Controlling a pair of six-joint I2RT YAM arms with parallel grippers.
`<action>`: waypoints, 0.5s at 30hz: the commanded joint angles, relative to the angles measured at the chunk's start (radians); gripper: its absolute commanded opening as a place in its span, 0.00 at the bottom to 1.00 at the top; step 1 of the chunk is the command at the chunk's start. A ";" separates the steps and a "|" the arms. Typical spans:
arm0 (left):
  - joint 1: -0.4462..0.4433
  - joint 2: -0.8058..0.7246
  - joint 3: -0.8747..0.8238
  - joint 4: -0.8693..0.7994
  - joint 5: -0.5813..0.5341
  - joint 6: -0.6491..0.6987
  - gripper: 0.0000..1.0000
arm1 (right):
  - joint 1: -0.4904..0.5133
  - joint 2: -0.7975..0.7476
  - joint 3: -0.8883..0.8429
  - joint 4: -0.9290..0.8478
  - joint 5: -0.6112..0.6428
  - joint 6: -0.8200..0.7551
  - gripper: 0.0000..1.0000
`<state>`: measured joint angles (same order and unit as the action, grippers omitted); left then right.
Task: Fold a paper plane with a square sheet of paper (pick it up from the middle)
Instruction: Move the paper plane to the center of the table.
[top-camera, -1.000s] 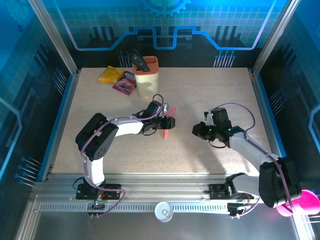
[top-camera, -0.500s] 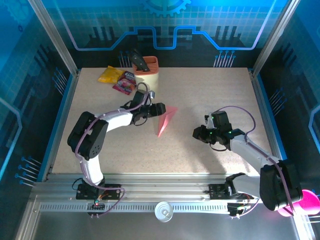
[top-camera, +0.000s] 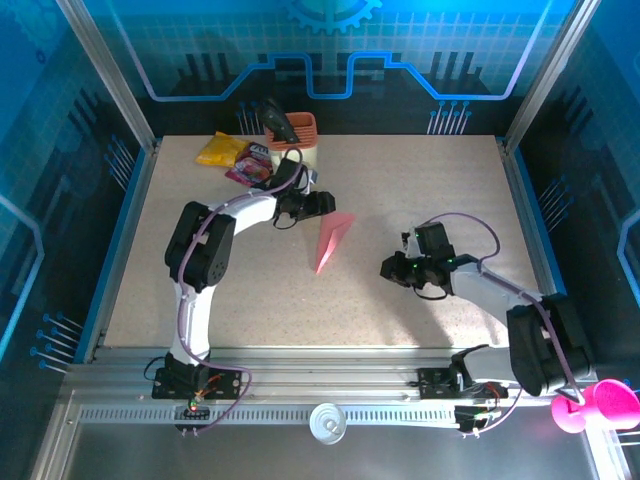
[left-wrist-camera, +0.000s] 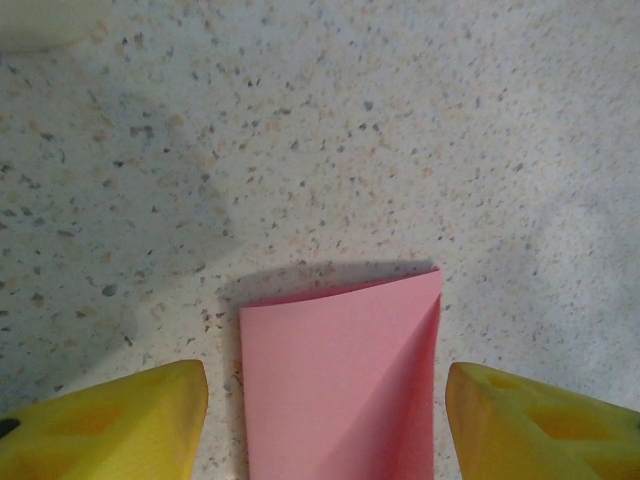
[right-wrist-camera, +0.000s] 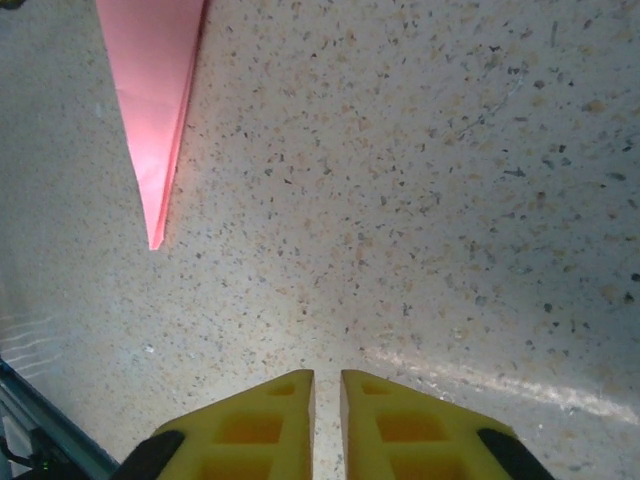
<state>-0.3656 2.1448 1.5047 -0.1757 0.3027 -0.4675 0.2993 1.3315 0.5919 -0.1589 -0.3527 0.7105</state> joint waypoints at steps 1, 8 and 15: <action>0.000 0.041 0.050 -0.093 0.032 0.034 0.65 | 0.015 0.041 0.040 0.042 -0.028 -0.009 0.09; -0.033 0.095 0.087 -0.137 0.051 0.053 0.65 | 0.016 0.130 0.095 0.086 -0.043 -0.007 0.00; -0.080 0.076 0.052 -0.135 0.083 0.069 0.62 | 0.015 0.200 0.134 0.110 -0.045 -0.003 0.00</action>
<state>-0.4164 2.2097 1.5723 -0.2646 0.3328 -0.4187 0.3027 1.5040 0.6991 -0.0734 -0.3782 0.7101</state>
